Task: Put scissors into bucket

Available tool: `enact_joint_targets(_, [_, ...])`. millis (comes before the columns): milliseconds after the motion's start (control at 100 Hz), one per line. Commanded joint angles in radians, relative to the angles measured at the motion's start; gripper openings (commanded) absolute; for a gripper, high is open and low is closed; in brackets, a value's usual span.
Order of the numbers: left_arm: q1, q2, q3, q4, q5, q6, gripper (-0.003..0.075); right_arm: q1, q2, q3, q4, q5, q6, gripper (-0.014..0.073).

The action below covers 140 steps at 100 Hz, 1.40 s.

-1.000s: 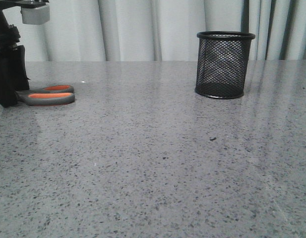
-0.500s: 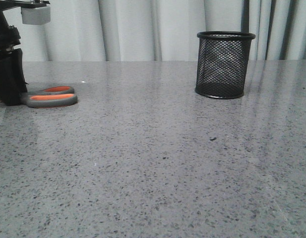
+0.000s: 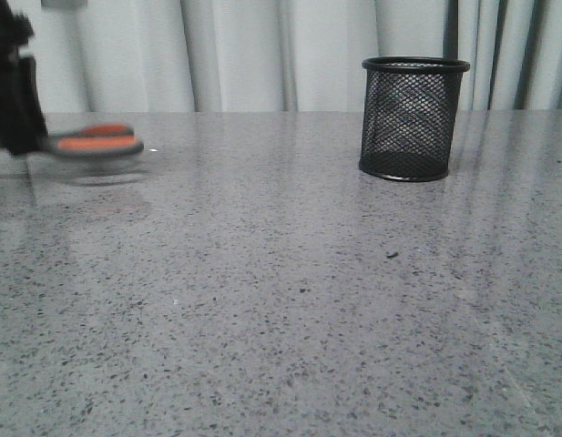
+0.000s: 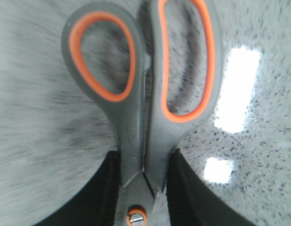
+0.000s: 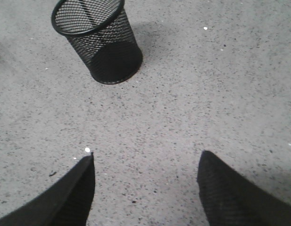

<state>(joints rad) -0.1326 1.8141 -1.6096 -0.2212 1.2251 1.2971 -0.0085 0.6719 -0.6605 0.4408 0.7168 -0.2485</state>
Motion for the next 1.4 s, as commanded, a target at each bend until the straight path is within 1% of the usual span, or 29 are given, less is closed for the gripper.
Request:
enact_joint_targets(0, [-0.031, -0.115, -0.057, -0.023, 0.038, -0.032, -0.002, -0.005, 0.007, -0.035, 0.087, -0.051, -0.058, 0.0421])
enact_joint_targets(170, [-0.117, -0.224, -0.097, 0.021, 0.038, -0.126, -0.002, -0.005, 0.031, -0.066, 0.366, -0.035, -0.232, 0.0421])
enact_joint_targets(320, [-0.241, -0.314, -0.13, 0.049, 0.032, -0.194, -0.002, -0.005, 0.092, -0.146, 0.601, 0.04, -0.366, 0.0421])
enact_joint_targets(460, [-0.37, -0.365, -0.163, 0.136, 0.029, -0.284, -0.002, -0.005, 0.168, -0.229, 0.781, 0.113, -0.461, 0.0421])
enact_joint_targets(560, [-0.46, -0.384, -0.191, 0.198, 0.027, -0.341, -0.002, -0.005, 0.225, -0.286, 0.871, 0.167, -0.498, 0.0421])
enact_joint_targets(680, [-0.56, -0.391, -0.227, 0.25, 0.025, -0.408, -0.002, -0.005, 0.281, -0.348, 0.917, 0.215, -0.5, 0.0421])
enact_joint_targets(810, [-0.659, -0.392, -0.244, 0.309, -0.002, -0.464, -0.002, -0.005, 0.32, -0.404, 0.923, 0.252, -0.5, 0.0421])
enact_joint_targets(950, [-0.743, -0.392, -0.251, 0.358, -0.047, -0.532, -0.002, -0.005, 0.336, -0.433, 0.93, 0.268, -0.5, 0.0421])
enact_joint_targets(1160, [-0.831, -0.388, -0.251, 0.383, -0.11, -0.614, -0.002, -0.005, 0.338, -0.432, 0.941, 0.294, -0.5, 0.0421])
enact_joint_targets(1390, [-0.89, -0.366, -0.251, 0.419, -0.15, -0.679, -0.002, -0.005, 0.338, -0.432, 0.942, 0.316, -0.5, 0.0421])
